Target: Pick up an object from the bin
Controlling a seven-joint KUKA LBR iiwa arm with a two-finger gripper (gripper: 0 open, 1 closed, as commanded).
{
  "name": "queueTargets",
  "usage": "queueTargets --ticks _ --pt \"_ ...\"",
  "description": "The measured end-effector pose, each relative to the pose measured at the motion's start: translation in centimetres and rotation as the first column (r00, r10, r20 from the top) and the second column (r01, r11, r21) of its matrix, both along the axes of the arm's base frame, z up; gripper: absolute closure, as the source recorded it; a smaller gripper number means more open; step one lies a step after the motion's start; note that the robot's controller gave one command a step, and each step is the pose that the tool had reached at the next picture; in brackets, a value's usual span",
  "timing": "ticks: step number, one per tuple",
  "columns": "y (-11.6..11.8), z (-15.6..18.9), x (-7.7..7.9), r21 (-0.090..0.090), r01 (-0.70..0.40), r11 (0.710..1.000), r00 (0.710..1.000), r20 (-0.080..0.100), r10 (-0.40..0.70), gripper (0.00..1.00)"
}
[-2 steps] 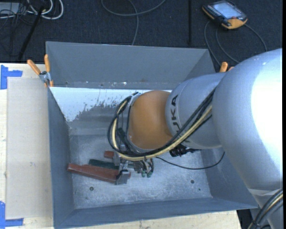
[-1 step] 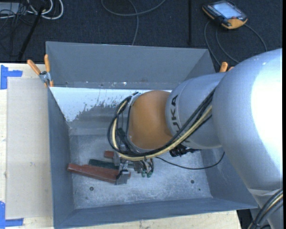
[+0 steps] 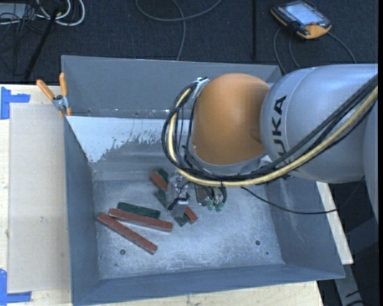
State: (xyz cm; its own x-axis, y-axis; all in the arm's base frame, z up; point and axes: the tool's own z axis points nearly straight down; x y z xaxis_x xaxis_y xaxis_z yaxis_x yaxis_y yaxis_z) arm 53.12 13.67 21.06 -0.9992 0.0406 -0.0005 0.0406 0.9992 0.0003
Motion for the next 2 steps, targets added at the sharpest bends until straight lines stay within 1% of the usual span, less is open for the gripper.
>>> queueTargets --ticks 1,2 --pt "0.0 0.0 0.0 0.000 0.000 1.000 1.000 0.000 0.000 1.00" --pt "-0.7 -1.9 -2.9 0.001 0.039 0.999 0.999 0.001 -0.039 1.00"
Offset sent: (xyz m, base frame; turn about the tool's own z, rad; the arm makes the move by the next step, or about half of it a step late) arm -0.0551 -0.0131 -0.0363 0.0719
